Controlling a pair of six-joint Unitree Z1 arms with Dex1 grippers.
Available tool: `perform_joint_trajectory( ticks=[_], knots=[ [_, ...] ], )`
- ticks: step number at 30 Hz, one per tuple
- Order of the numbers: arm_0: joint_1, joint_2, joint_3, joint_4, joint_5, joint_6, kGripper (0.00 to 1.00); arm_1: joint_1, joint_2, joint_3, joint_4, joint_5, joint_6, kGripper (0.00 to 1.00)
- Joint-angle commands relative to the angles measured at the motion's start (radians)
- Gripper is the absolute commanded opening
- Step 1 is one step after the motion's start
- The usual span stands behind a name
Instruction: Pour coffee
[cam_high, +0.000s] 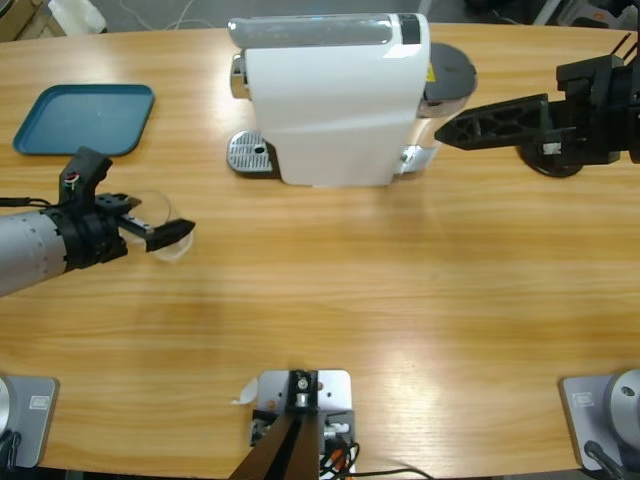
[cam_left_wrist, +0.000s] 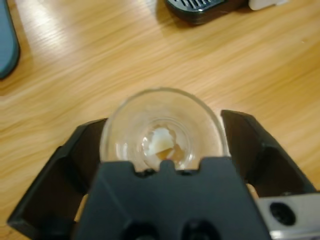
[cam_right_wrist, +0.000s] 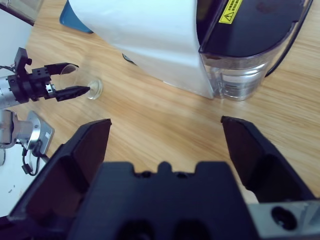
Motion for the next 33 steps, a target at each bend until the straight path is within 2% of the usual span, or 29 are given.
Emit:
perform_joint_trajectory(
  ticks=[1, 3, 4, 7, 9, 12, 17, 20, 26, 30, 33],
  knots=[
    [0.0, 0.042, 0.059, -0.026, 0.048, 0.008, 0.412, -0.012, 0.037, 0.004, -0.01, 0.021, -0.007, 0.996],
    [0.0, 0.036, 0.07, -0.041, 0.026, 0.021, 0.039, -0.012, 0.035, 0.004, -0.009, 0.022, -0.007, 0.996],
    [0.0, 0.021, 0.073, -0.043, 0.024, 0.027, 0.0, -0.013, 0.034, 0.004, -0.009, 0.023, -0.008, 0.996],
    [0.003, -0.062, 0.055, -0.046, -0.009, 0.079, 0.0, -0.016, 0.031, 0.007, -0.009, 0.022, -0.008, 0.996],
    [0.067, -0.134, 0.018, -0.008, -0.063, 0.2, 0.0, -0.02, 0.034, 0.015, -0.012, 0.023, -0.008, 0.996],
    [0.287, -0.172, -0.033, 0.019, -0.317, 0.551, 0.0, -0.028, 0.037, 0.023, -0.017, 0.023, -0.008, 0.996],
    [0.524, -0.054, -0.169, 0.021, -0.718, 0.835, 0.0, -0.058, 0.044, 0.035, -0.018, 0.033, -0.014, 0.996],
    [0.568, 0.075, -0.281, 0.02, -0.826, 0.888, 0.0, -0.082, 0.058, 0.035, -0.02, 0.048, -0.015, 0.996],
    [0.605, 0.276, -0.365, 0.02, -0.869, 0.981, 0.0, -0.113, 0.104, 0.025, -0.048, 0.069, -0.015, 0.996],
    [0.596, 0.346, -0.406, 0.02, -0.905, 1.004, 0.0, -0.121, 0.14, 0.021, -0.061, 0.076, -0.026, 0.996],
    [0.554, 0.375, -0.454, 0.02, -0.913, 0.998, 0.0, -0.127, 0.179, 0.02, -0.089, 0.084, -0.029, 0.996]
  ],
)
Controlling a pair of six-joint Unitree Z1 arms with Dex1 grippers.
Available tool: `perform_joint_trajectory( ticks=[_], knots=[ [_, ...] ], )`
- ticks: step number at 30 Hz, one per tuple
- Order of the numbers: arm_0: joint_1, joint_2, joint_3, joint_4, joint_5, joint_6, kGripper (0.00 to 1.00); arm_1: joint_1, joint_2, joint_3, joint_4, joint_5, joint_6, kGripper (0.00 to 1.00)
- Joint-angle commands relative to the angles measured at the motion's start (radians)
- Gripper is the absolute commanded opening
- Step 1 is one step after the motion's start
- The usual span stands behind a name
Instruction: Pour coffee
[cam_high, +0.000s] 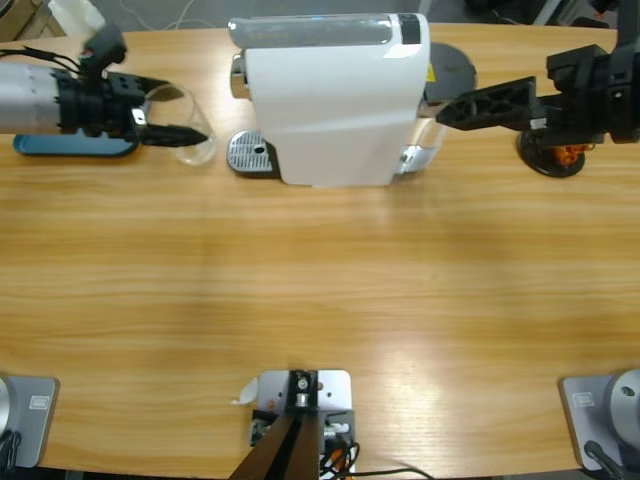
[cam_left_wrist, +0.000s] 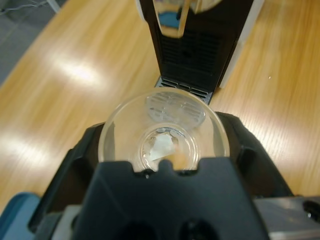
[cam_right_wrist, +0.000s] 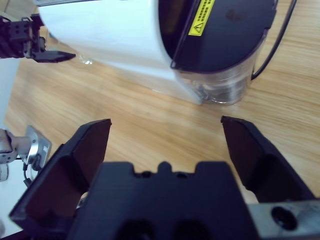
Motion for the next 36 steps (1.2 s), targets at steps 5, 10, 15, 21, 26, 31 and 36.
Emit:
perform_joint_trajectory(
  ticks=[5, 10, 15, 21, 26, 31, 36],
  knots=[
    [-0.083, 0.181, -0.124, 0.006, -0.037, 0.016, 0.0, -0.023, 0.153, -0.011, -0.065, 0.043, -0.024, 0.996],
    [-0.086, 0.221, -0.131, -0.006, -0.011, -0.004, 0.0, -0.023, 0.16, -0.007, -0.069, 0.038, -0.026, 0.996],
    [-0.102, 0.235, -0.164, -0.007, -0.017, -0.009, 0.0, -0.025, 0.16, -0.004, -0.069, 0.038, -0.027, 0.996],
    [-0.12, 0.255, -0.187, -0.007, -0.013, -0.014, 0.0, -0.025, 0.152, -0.003, -0.067, 0.037, -0.027, 0.996],
    [-0.118, 0.262, -0.191, -0.006, -0.009, -0.025, 0.064, -0.027, 0.152, -0.004, -0.067, 0.038, -0.027, 0.996],
    [-0.105, 0.257, -0.185, -0.006, 0.011, -0.046, 0.991, -0.027, 0.131, -0.004, -0.065, 0.014, -0.033, 1.0],
    [-0.094, 0.264, -0.193, -0.007, 0.017, -0.075, 0.987, -0.025, -0.012, -0.014, -0.038, -0.082, -0.069, 1.0]
  ],
)
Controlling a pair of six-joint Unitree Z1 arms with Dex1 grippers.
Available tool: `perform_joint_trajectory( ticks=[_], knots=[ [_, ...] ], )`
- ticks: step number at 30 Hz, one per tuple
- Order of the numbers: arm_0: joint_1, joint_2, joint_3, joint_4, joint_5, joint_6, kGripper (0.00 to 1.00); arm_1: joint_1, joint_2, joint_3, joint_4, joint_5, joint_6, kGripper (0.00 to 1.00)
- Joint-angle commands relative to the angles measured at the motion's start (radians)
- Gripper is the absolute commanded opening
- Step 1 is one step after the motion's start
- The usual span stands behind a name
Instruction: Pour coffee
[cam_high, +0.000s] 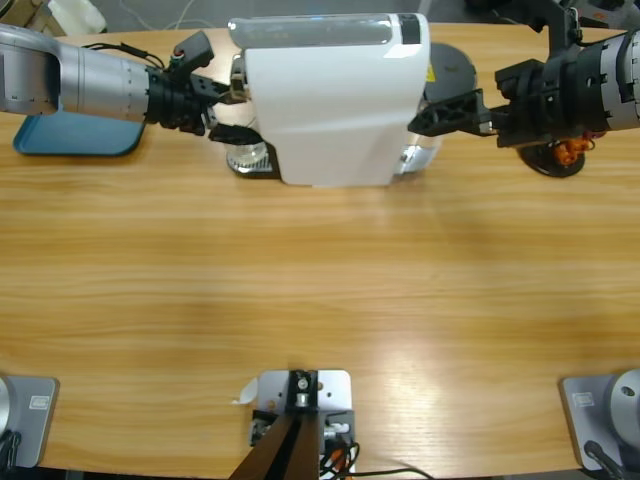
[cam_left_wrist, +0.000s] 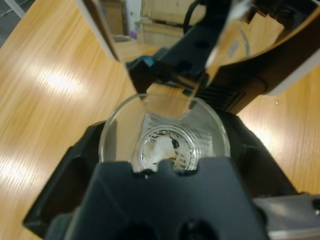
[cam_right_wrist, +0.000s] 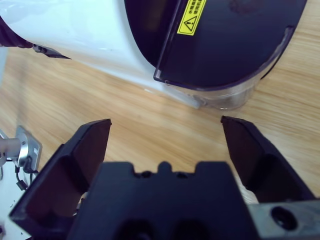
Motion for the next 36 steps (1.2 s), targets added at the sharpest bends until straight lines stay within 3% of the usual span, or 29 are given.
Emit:
perform_joint_trajectory(
  ticks=[1, 4, 10, 15, 24, 27, 29, 32, 36],
  knots=[
    [0.019, 0.061, -0.008, -0.009, 0.016, -0.052, 0.987, -0.006, -0.175, -0.021, 0.038, -0.133, -0.05, 1.0],
    [0.019, 0.065, -0.008, -0.015, 0.009, -0.055, 0.987, 0.01, -0.258, -0.077, 0.119, -0.204, -0.068, 1.0],
    [0.023, 0.047, 0.003, -0.014, 0.009, -0.064, 0.99, 0.019, -0.331, -0.13, 0.219, -0.22, -0.077, 1.0],
    [0.026, -0.057, 0.038, -0.014, 0.016, -0.07, 0.991, 0.031, -0.246, -0.193, 0.248, -0.158, -0.096, 1.0],
    [0.031, -0.2, 0.11, -0.012, 0.022, -0.109, 0.991, 0.062, -0.183, -0.244, 0.255, -0.158, -0.099, 0.994],
    [0.038, -0.292, 0.185, -0.005, 0.023, -0.123, 0.991, 0.059, -0.093, -0.321, 0.344, -0.163, -0.099, 0.822],
    [0.042, -0.373, 0.237, 0.015, 0.046, -0.138, 0.996, 0.051, -0.008, -0.437, 0.427, -0.157, -0.099, 0.607],
    [0.023, -0.491, 0.252, 0.158, 0.148, -0.189, 0.996, 0.048, 0.093, -0.589, 0.491, -0.16, -0.111, 0.021],
    [-0.003, -0.602, 0.283, 0.266, 0.23, -0.433, 0.996, 0.049, 0.217, -0.761, 0.572, -0.162, -0.121, 0.0]
  ],
)
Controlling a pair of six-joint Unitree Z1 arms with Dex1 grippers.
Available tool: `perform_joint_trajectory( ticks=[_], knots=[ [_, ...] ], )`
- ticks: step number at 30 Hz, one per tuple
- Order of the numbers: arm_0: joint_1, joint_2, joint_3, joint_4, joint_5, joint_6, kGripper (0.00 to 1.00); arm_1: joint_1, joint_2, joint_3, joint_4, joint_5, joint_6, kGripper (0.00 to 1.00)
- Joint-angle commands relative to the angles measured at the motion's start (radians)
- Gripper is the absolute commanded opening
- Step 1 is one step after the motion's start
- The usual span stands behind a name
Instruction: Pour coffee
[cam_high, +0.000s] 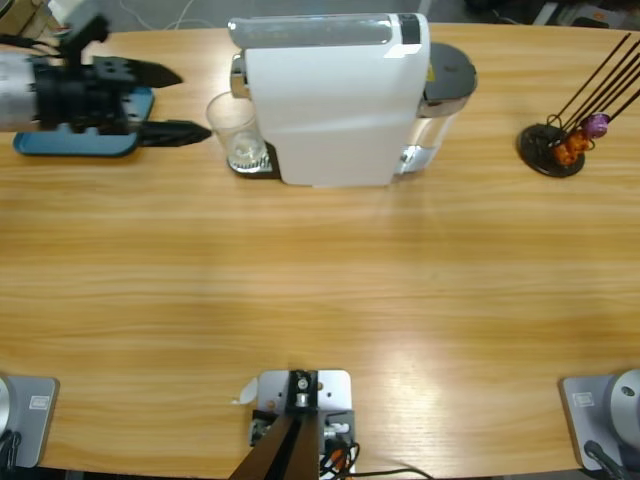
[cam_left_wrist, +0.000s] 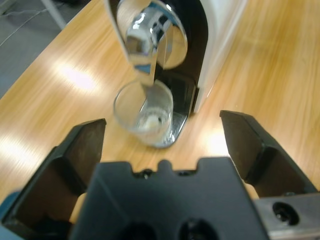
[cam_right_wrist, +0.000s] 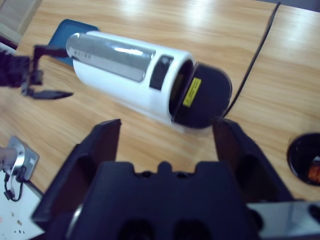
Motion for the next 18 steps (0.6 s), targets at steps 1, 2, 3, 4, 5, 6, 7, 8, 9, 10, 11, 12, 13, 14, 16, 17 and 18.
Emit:
perform_joint_trajectory(
  ticks=[1, 2, 3, 4, 5, 6, 7, 8, 9, 10, 11, 12, 13, 14, 16, 17, 18],
  knots=[
    [-0.049, -0.238, 0.093, 0.212, 0.158, -0.342, 0.996, -0.001, 0.285, -0.304, 0.154, 0.011, -0.028, 0.0],
    [-0.062, -0.249, 0.104, 0.217, 0.16, -0.398, 0.996, 0.003, 0.304, -0.328, 0.166, 0.015, -0.029, 0.0],
    [-0.071, -0.254, 0.111, 0.218, 0.16, -0.457, 0.996, 0.006, 0.324, -0.353, 0.183, 0.02, -0.031, 0.0],
    [-0.074, -0.258, 0.114, 0.221, 0.16, -0.505, 0.996, 0.009, 0.347, -0.383, 0.207, 0.03, -0.033, 0.0],
    [-0.078, -0.259, 0.116, 0.224, 0.16, -0.528, 0.996, 0.012, 0.372, -0.415, 0.233, 0.036, -0.033, 0.0],
    [-0.079, -0.257, 0.118, 0.224, 0.16, -0.533, 0.996, 0.015, 0.393, -0.442, 0.252, 0.039, -0.034, 0.0],
    [-0.079, -0.25, 0.119, 0.224, 0.161, -0.533, 0.996, 0.017, 0.41, -0.464, 0.268, 0.038, -0.034, 0.0],
    [-0.079, -0.242, 0.119, 0.224, 0.163, -0.533, 0.996, 0.017, 0.428, -0.488, 0.287, 0.033, -0.034, 0.0],
    [-0.079, -0.238, 0.119, 0.223, 0.167, -0.533, 0.996, 0.017, 0.45, -0.517, 0.312, 0.021, -0.033, 0.0],
    [-0.079, -0.236, 0.119, 0.224, 0.172, -0.533, 0.996, 0.017, 0.468, -0.544, 0.34, 0.014, -0.032, 0.0],
    [-0.079, -0.238, 0.119, 0.224, 0.18, -0.533, 0.996, 0.017, 0.482, -0.567, 0.362, 0.007, -0.031, 0.0],
    [-0.079, -0.242, 0.12, 0.224, 0.182, -0.533, 0.996, 0.017, 0.491, -0.584, 0.378, 0.004, -0.032, 0.0],
    [-0.079, -0.244, 0.12, 0.224, 0.183, -0.533, 0.996, 0.017, 0.501, -0.596, 0.392, 0.003, -0.031, 0.0],
    [-0.079, -0.245, 0.12, 0.224, 0.185, -0.533, 0.996, 0.017, 0.509, -0.605, 0.406, 0.0, -0.031, 0.0],
    [-0.079, -0.241, 0.123, 0.224, 0.191, -0.533, 0.996, 0.017, 0.521, -0.61, 0.422, 0.002, -0.029, 0.0],
    [-0.079, -0.237, 0.125, 0.224, 0.193, -0.532, 0.996, 0.018, 0.524, -0.609, 0.428, 0.003, -0.028, 0.0],
    [-0.079, -0.234, 0.126, 0.224, 0.196, -0.531, 0.996, 0.021, 0.523, -0.611, 0.434, 0.003, -0.026, 0.0]
  ],
)
